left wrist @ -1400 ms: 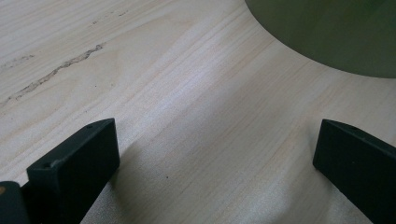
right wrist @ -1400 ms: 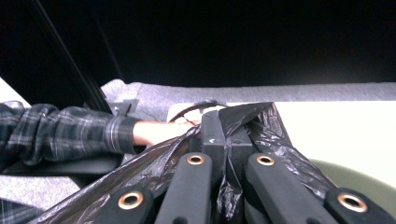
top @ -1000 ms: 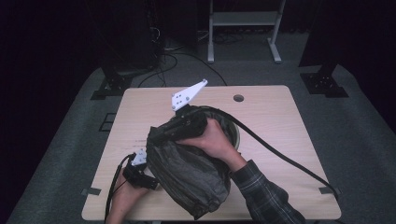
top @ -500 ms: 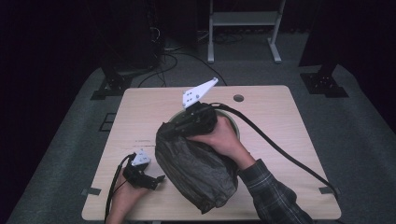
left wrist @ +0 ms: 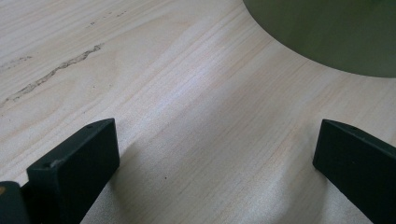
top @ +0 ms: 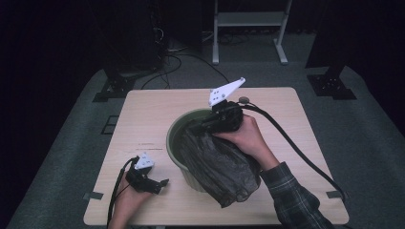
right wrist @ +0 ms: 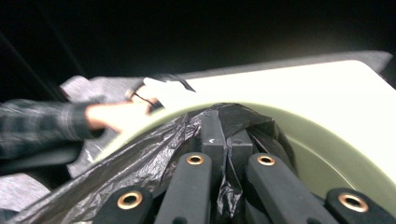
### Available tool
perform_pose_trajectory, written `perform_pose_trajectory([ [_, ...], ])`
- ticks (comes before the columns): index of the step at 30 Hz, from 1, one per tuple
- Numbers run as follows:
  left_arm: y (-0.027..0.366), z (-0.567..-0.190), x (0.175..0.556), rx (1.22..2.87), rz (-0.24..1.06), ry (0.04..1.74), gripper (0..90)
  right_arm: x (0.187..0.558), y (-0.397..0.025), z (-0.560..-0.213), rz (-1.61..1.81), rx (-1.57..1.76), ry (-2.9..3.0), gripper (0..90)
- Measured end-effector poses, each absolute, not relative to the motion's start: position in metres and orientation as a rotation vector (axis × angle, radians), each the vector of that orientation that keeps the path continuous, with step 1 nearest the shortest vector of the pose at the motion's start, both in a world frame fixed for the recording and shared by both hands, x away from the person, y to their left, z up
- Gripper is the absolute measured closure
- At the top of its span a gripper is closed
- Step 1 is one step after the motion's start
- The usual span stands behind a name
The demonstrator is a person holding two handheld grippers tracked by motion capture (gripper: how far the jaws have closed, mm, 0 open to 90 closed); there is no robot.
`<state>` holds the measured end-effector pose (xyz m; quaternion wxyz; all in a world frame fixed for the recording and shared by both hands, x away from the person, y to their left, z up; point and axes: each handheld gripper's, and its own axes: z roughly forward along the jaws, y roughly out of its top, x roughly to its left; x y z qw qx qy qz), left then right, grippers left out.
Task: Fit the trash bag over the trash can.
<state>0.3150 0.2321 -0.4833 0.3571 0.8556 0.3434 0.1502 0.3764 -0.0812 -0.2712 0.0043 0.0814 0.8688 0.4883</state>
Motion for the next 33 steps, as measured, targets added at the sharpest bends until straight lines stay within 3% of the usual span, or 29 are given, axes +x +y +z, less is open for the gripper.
perform_pose_trajectory([
  [8, 0.232, -0.483, 0.315, 2.209, 0.388, 0.886, 0.0, 0.393, -0.101, -0.280, 1.435, 0.375, 2.698, 87.6],
  [10, 0.232, -0.483, 0.315, 2.209, 0.388, 0.886, 0.0, 0.397, -0.104, -0.282, 1.418, 0.402, 2.698, 79.2],
  [11, 0.232, -0.483, 0.315, 2.209, 0.388, 0.886, 0.0, 0.397, -0.104, -0.282, 1.418, 0.402, 2.698, 79.2],
  [12, 0.232, -0.483, 0.315, 2.209, 0.388, 0.886, 0.0, 0.399, -0.105, -0.283, 1.419, 0.428, 2.710, 68.3],
  [18, 0.232, -0.483, 0.315, 2.209, 0.388, 0.886, 0.0, 0.392, -0.113, -0.274, 1.396, 0.417, 2.660, 53.3],
  [22, 0.232, -0.483, 0.315, 2.209, 0.388, 0.886, 0.0, 0.392, -0.132, -0.274, 1.404, 0.469, 2.636, 46.1],
  [33, 0.232, -0.483, 0.315, 2.208, 0.389, 0.888, 0.0, 0.375, -0.187, -0.281, 1.510, 0.569, 2.563, 36.8],
])
